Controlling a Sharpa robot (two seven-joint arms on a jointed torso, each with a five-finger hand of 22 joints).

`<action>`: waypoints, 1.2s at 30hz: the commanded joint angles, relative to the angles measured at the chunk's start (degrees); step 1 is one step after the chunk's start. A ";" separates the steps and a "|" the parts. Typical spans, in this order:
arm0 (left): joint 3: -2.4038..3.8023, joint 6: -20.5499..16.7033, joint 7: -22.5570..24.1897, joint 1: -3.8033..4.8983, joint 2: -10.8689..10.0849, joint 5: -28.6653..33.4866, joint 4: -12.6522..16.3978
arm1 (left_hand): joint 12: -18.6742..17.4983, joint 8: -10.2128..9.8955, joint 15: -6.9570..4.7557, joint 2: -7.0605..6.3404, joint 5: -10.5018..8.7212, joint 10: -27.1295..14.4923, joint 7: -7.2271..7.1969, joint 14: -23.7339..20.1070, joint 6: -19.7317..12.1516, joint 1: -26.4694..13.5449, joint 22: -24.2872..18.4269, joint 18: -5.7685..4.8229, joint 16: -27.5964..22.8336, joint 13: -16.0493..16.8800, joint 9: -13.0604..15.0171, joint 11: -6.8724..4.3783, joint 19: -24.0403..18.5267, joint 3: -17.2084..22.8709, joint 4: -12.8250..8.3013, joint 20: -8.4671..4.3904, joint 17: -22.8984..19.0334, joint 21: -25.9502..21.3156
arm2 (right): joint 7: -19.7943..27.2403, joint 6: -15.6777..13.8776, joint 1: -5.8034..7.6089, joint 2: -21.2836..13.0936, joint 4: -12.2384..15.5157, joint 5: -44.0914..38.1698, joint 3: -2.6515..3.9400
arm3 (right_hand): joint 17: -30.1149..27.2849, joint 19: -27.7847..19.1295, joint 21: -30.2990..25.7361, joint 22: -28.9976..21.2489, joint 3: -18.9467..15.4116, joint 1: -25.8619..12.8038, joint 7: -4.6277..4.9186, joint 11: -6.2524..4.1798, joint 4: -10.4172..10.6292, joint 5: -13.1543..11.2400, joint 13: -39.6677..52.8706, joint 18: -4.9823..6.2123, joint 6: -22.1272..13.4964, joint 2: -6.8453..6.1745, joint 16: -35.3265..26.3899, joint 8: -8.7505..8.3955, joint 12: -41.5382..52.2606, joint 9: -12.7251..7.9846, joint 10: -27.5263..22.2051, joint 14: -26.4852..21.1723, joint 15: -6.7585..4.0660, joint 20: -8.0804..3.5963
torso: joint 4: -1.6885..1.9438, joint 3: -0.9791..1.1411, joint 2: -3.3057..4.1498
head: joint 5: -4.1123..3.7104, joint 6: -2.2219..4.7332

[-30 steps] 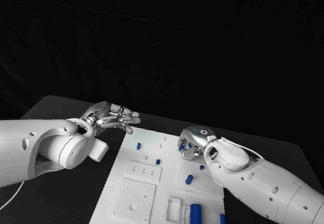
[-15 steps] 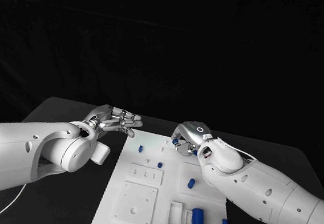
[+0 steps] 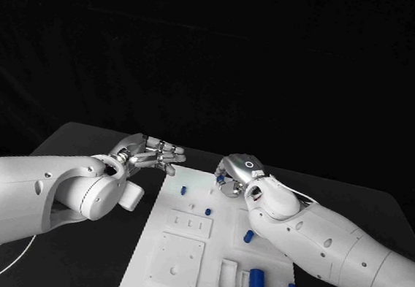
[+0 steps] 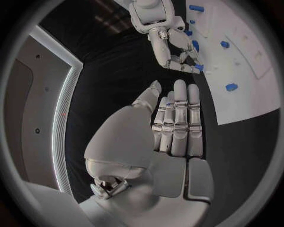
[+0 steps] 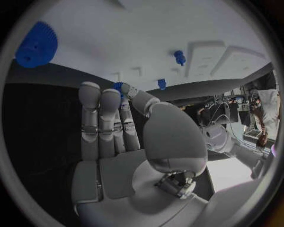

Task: Assemble the parts on the task board

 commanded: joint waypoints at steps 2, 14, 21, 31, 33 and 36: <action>0.08 0.45 0.19 0.45 0.14 -0.39 0.42 | 0.07 -0.15 0.24 -0.16 0.14 -0.33 -0.06 -0.21 -0.53 -0.47 0.05 0.03 0.35 0.03 -0.03 0.04 0.16 0.10 -0.12 0.18 -0.05 -0.31 | -0.77 0.30 0.01 0.56 -0.83 -1.63 -0.01 | -0.08 0.39 -0.29 0.05 0.30 0.16 0.05 -0.95 -0.08 0.15 0.07 0.66 0.22 -0.14 0.04 0.17 0.26 0.01 1.36 -0.11 -0.35 -0.13 | 0.40 -0.24 0.44 | -0.07 0.11; 0.12 0.46 0.16 0.96 0.12 -0.70 1.13 | 0.07 -0.15 0.24 -0.16 0.14 -0.33 -0.06 -0.21 -0.53 -0.47 0.05 0.03 0.35 0.03 -0.03 0.04 0.16 0.10 -0.12 0.18 -0.05 -0.31 | -1.12 1.00 -0.01 1.24 -1.87 -2.25 -0.10 | -0.20 0.70 -1.33 1.28 0.32 0.06 0.05 -0.94 -0.21 0.27 0.06 0.64 0.26 -0.11 0.08 0.19 0.26 0.01 1.34 -0.06 -0.34 -0.11 | 0.57 -0.44 0.92 | 0.02 0.29; 0.13 0.46 0.14 1.04 0.12 -0.73 1.17 | 0.06 -0.15 0.24 -0.24 0.12 -0.44 -0.06 -0.19 -0.51 -0.44 0.14 0.03 0.40 0.03 -0.03 0.07 0.26 0.07 -0.09 0.19 -0.17 -0.49 | -1.55 0.88 -0.01 1.44 -2.18 -2.74 -0.12 | -0.25 0.83 -1.91 1.89 0.35 0.05 0.05 -0.92 -0.25 0.22 0.06 0.65 0.24 -0.12 0.08 0.17 0.27 0.01 1.32 -0.12 -0.35 -0.12 | 0.68 -0.49 1.02 | -0.06 0.51; 0.12 0.46 0.05 1.08 0.11 -0.74 1.21 | 0.06 -0.15 0.24 -0.24 0.12 -0.44 -0.06 -0.19 -0.51 -0.44 0.14 0.03 0.40 0.03 -0.03 0.07 0.26 0.07 -0.09 0.19 -0.17 -0.49 | -2.08 1.89 -0.01 1.79 -2.96 -3.29 -0.21 | -0.30 0.89 -2.39 2.19 0.41 0.02 0.07 -0.90 -0.22 0.15 0.06 0.64 0.18 -0.18 0.05 0.17 0.27 0.00 1.24 -0.14 -0.31 -0.09 | 0.59 -0.52 1.22 | 0.08 0.60; 0.12 0.48 0.03 1.09 0.10 -0.74 1.22 | 0.06 -0.15 0.24 -0.24 0.12 -0.44 -0.06 -0.19 -0.51 -0.44 0.14 0.03 0.40 0.03 -0.03 0.07 0.26 0.07 -0.09 0.19 -0.17 -0.49 | -1.99 2.24 -0.01 1.81 -3.14 -3.27 -0.26 | -0.38 0.82 -2.97 2.16 0.45 0.00 0.17 -0.78 -0.20 0.16 0.05 0.65 -0.12 -0.23 -0.08 0.13 0.26 -0.06 0.85 -0.17 -0.20 -0.01 | 0.55 -0.52 1.25 | 0.12 0.62; 0.12 0.51 0.00 1.11 0.10 -0.74 1.23 | 0.06 -0.15 0.24 -0.24 0.12 -0.44 -0.06 -0.19 -0.51 -0.44 0.14 0.03 0.40 0.03 -0.03 0.07 0.26 0.07 -0.09 0.19 -0.17 -0.49 | -1.72 2.42 -0.01 1.88 -3.41 -2.82 -0.34 | -0.47 0.82 -3.47 2.16 0.58 -0.05 0.54 -0.29 -0.19 0.20 0.02 0.57 -1.31 -0.46 -0.17 0.08 0.25 -0.25 -0.63 -0.08 0.28 0.37 | 0.52 -0.51 1.28 | 0.15 0.58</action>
